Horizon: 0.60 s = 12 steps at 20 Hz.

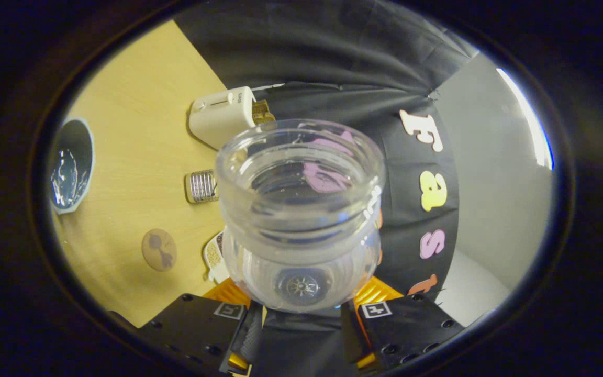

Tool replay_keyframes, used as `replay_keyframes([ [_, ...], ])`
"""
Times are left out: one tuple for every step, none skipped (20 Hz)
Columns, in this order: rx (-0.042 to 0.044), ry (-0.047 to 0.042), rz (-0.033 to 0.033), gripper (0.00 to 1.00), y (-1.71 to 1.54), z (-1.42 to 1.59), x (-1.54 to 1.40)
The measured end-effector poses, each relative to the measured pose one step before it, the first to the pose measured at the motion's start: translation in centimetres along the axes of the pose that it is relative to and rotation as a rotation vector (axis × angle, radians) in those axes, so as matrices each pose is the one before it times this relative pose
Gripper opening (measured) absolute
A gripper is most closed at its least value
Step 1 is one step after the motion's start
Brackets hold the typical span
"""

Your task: Take the bottle from table, then pour the juice into the cup, finally place the bottle on the coaster

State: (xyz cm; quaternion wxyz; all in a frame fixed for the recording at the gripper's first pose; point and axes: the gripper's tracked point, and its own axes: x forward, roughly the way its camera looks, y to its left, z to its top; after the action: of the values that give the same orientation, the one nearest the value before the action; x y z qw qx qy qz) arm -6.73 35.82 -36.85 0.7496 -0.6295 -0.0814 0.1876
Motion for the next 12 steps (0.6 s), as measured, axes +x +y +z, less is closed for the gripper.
replay_keyframes([
  [0.03049,0.01358,0.00468,0.66,-0.275,-0.385,0.07],
  [0.02983,0.01147,0.01188,0.66,0.002,-0.259,0.14],
  [0.02681,0.01417,0.009,0.66,-0.053,-0.423,0.106],
  [0.02575,0.01341,0.01054,0.66,-0.073,-0.349,0.029],
  [0.03062,0.01347,0.01878,0.66,0.203,-0.363,0.233],
  [0.03758,0.01506,0.0258,0.66,0.29,-0.311,0.05],
  [0.04102,0.01752,0.02173,0.66,0.088,-0.397,0.072],
  [0.0398,0.01635,0.01386,0.66,-0.076,-0.329,0.034],
  [0.03538,0.01633,0.00922,0.66,-0.189,-0.33,0.056],
  [0.03131,0.01812,0.00897,0.66,-0.383,-0.358,0.367],
  [0.03418,0.02087,0.01275,0.66,-0.115,-0.406,0.182],
  [0.04015,0.02201,0.01691,0.67,-0.014,-0.625,0.057],
])
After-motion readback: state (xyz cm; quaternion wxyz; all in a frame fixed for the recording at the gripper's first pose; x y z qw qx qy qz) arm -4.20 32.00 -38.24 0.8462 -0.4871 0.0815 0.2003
